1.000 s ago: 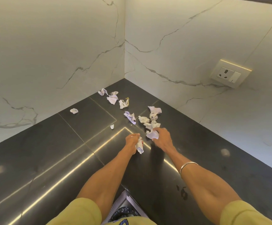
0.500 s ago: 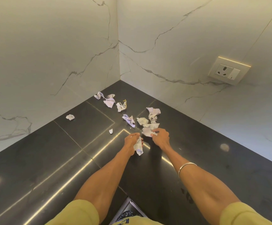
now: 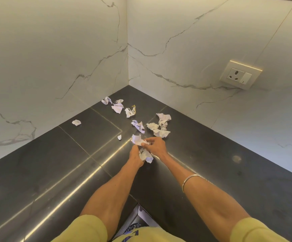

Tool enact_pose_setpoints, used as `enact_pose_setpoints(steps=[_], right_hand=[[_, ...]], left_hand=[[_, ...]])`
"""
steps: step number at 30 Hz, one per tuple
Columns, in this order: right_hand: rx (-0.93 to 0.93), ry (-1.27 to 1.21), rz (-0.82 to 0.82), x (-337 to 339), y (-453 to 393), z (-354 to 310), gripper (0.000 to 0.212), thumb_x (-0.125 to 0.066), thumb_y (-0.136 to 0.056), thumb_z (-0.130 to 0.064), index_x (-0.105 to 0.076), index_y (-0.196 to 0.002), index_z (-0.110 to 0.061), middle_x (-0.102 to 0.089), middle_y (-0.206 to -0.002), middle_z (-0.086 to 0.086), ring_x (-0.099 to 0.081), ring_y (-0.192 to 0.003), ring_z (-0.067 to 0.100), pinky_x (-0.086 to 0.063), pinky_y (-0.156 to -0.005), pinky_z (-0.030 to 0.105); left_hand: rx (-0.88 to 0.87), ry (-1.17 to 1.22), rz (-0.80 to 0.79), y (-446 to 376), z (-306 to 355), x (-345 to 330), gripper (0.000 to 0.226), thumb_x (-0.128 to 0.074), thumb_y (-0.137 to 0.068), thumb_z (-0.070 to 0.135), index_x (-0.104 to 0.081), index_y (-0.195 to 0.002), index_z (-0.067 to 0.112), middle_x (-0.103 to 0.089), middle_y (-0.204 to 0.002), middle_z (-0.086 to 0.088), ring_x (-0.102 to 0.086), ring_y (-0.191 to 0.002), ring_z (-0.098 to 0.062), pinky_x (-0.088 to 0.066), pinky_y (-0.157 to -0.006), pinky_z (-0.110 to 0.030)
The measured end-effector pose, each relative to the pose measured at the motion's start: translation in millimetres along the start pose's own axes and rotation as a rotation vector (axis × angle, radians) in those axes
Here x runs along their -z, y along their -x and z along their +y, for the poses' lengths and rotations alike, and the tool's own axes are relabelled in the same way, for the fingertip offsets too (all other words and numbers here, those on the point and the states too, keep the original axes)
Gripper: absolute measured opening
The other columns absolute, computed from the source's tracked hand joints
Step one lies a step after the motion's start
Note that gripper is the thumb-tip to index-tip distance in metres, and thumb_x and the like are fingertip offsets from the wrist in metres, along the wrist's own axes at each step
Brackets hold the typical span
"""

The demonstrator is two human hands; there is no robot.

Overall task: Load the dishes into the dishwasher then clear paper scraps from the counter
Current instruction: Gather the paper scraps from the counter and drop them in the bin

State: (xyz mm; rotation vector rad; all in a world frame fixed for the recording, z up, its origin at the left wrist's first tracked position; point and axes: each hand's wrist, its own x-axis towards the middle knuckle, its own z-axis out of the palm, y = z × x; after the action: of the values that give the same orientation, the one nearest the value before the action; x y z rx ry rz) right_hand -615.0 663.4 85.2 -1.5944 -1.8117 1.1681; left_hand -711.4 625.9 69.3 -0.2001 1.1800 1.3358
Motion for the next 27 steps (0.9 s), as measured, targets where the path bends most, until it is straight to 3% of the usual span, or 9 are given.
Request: enact_pose_setpoints(steps=[2,6,10,13,16,20,23,27], right_hand=[[0.013,0.061,-0.021,-2,4,-1,0.034,-0.083,-0.075,-0.028,-0.076,-0.105,-0.015,-0.075,-0.099,0.0,-0.068,-0.085,0.009,-0.056,-0.079,0.024],[0.042,0.155,-0.023,-12,15,4,0.033,-0.083,-0.072,-0.029,-0.077,-0.102,-0.016,-0.075,-0.094,0.0,-0.068,-0.089,0.012,-0.055,-0.08,0.026],[0.068,0.207,-0.031,-18,27,4,0.031,-0.082,-0.073,-0.031,-0.077,-0.1,-0.017,-0.075,-0.092,-0.003,-0.068,-0.088,0.012,-0.055,-0.079,0.028],[0.089,0.249,-0.058,-19,32,2,0.031,-0.081,-0.072,-0.036,-0.077,-0.098,-0.02,-0.075,-0.091,-0.004,-0.069,-0.086,0.012,-0.056,-0.077,0.032],[0.099,0.23,-0.102,-17,33,1,0.029,-0.081,-0.07,-0.038,-0.076,-0.092,-0.02,-0.075,-0.086,-0.002,-0.069,-0.083,0.012,-0.057,-0.076,0.032],[0.093,0.195,-0.128,-14,31,-3,0.025,-0.081,-0.072,-0.035,-0.078,-0.089,-0.016,-0.075,-0.085,0.0,-0.067,-0.078,0.011,-0.054,-0.071,0.027],[0.092,0.132,-0.176,-9,28,-9,0.018,-0.073,-0.081,-0.027,-0.079,-0.094,-0.016,-0.075,-0.084,0.0,-0.066,-0.07,0.008,-0.052,-0.066,0.025],[0.025,-0.148,0.029,1,26,-11,0.023,-0.056,-0.088,-0.013,-0.078,-0.086,-0.021,-0.07,-0.077,-0.005,-0.064,-0.065,0.013,-0.056,-0.052,0.027]], left_hand=[[0.018,0.087,-0.003,9,1,5,0.03,-0.048,-0.096,0.03,-0.066,-0.096,0.006,-0.072,-0.077,-0.013,-0.065,-0.08,-0.028,-0.054,-0.069,-0.039],[0.041,0.206,-0.081,27,4,16,0.034,-0.045,-0.093,0.032,-0.063,-0.083,0.006,-0.065,-0.08,-0.014,-0.061,-0.076,-0.03,-0.051,-0.07,-0.04],[0.064,0.258,-0.178,36,1,29,0.053,-0.06,-0.086,0.056,-0.068,-0.074,0.005,-0.067,-0.077,-0.014,-0.067,-0.07,-0.03,-0.054,-0.073,-0.041],[0.053,0.189,-0.222,36,-3,38,0.035,-0.07,-0.083,0.035,-0.072,-0.066,0.004,-0.069,-0.078,-0.013,-0.068,-0.07,-0.027,-0.055,-0.082,-0.042],[0.008,0.007,-0.175,30,-3,42,0.011,-0.072,-0.077,0.015,-0.067,-0.073,0.007,-0.068,-0.075,-0.012,-0.066,-0.069,-0.024,-0.051,-0.093,-0.041],[-0.01,-0.112,-0.129,23,3,40,0.006,-0.07,-0.082,0.01,-0.066,-0.078,0.007,-0.069,-0.069,-0.011,-0.067,-0.061,-0.021,-0.058,-0.068,-0.033],[-0.027,-0.13,-0.099,17,9,38,0.007,-0.069,-0.084,0.012,-0.066,-0.08,0.008,-0.068,-0.066,-0.01,-0.065,-0.057,-0.021,-0.056,-0.061,-0.032],[-0.037,-0.086,-0.085,10,18,37,0.01,-0.067,-0.086,0.014,-0.063,-0.091,0.007,-0.066,-0.078,-0.014,-0.063,-0.053,-0.022,-0.055,-0.055,-0.029]])
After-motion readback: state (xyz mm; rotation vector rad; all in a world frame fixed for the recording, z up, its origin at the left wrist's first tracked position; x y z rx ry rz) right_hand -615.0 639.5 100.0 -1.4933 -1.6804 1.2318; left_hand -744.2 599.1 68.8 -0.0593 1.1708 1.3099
